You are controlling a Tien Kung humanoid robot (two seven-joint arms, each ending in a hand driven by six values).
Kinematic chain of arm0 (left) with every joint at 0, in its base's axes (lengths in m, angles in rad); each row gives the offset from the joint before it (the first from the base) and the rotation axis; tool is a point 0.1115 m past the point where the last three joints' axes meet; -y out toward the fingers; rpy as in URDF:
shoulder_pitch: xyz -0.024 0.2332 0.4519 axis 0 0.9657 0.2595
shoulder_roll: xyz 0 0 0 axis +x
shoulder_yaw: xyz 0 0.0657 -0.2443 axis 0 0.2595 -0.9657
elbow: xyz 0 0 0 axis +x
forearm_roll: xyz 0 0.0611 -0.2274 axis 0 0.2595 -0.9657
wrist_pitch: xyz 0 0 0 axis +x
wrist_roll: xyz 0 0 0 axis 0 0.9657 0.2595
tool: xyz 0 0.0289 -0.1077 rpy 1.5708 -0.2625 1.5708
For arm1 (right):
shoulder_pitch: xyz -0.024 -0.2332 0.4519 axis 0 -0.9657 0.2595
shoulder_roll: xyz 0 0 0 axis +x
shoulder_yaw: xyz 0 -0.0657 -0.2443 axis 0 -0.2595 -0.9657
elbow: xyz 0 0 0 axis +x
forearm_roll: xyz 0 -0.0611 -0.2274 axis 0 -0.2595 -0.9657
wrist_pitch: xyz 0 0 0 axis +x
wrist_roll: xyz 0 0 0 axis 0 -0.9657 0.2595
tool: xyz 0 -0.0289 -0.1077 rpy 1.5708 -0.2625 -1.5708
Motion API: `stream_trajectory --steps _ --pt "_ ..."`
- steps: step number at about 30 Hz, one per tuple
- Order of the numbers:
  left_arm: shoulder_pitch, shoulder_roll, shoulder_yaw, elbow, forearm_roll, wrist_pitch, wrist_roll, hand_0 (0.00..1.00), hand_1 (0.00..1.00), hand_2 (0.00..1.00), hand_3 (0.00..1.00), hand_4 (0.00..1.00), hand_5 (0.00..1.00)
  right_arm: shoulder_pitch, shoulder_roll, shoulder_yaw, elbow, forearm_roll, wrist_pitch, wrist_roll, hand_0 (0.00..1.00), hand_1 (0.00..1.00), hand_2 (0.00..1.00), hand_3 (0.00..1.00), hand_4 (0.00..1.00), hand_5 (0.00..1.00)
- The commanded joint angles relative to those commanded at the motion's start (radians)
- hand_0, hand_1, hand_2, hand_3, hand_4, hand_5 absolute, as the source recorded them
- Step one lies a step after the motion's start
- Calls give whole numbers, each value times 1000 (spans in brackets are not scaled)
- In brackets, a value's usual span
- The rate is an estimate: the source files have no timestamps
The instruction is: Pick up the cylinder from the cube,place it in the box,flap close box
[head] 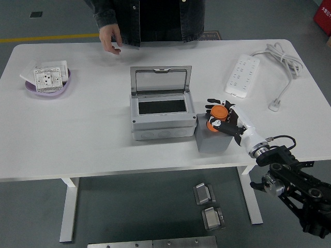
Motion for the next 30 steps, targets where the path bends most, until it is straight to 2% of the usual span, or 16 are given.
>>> stream_trajectory --steps 1,6,7,12,13,30 --pt "0 0 -1 0 0 0 0 614 576 572 663 710 269 0 0 -1 1 0 -1 -2 718 603 521 524 124 2" --pt "-2 0 -1 0 -1 -1 0 614 576 572 663 710 269 1 -2 -4 5 8 -8 -4 718 603 521 524 124 2" --pt "-2 0 -1 0 0 -1 0 614 576 572 663 709 265 2 -2 -5 6 7 -12 -4 694 560 444 390 134 2" --pt "-3 1 -1 0 -1 -1 -1 614 576 572 663 709 265 3 -5 -4 12 -3 -38 2 694 560 444 390 134 2" --pt "-3 0 0 0 -1 -1 -1 614 576 573 662 709 266 4 -6 -3 14 -7 -43 4 706 566 435 331 133 2" --pt "2 -5 13 1 -7 -3 0 615 577 572 662 709 264 17 -18 25 50 -104 -72 -13 708 567 470 313 132 2"
